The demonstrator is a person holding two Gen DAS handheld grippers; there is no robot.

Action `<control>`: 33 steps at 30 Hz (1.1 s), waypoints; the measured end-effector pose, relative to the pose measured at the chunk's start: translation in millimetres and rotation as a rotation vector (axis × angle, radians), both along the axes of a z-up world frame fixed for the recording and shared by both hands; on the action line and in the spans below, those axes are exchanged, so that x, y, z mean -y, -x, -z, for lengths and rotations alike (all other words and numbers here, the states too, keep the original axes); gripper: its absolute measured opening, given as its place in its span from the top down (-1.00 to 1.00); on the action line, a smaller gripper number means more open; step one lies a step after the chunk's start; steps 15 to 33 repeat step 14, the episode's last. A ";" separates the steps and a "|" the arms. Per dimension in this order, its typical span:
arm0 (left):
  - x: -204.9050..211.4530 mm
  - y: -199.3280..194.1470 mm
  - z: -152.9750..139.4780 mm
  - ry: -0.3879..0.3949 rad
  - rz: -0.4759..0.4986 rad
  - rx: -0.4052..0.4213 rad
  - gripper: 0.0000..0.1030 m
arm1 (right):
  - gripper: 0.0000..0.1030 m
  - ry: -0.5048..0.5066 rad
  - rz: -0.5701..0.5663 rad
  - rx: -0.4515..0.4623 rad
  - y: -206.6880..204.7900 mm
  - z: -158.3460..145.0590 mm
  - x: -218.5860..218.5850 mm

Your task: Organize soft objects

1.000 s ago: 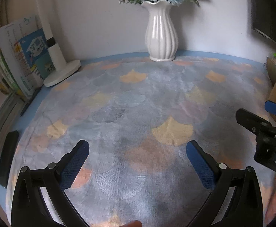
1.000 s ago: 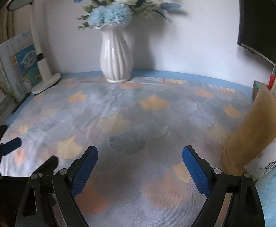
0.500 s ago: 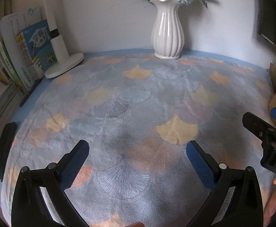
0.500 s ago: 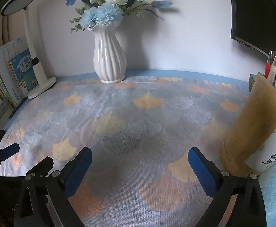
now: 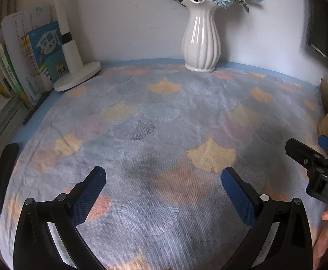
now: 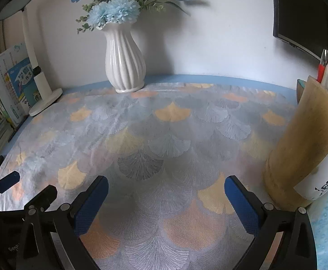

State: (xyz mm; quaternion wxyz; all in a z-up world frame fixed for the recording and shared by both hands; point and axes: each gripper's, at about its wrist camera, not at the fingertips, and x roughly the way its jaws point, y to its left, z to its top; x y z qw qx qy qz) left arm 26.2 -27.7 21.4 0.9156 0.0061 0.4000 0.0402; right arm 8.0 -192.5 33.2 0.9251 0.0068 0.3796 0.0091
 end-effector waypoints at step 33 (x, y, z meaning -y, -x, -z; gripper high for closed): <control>6.2 1.1 -0.7 -0.032 0.051 0.026 -0.99 | -1.00 -0.014 -0.007 -0.013 -2.8 0.9 1.7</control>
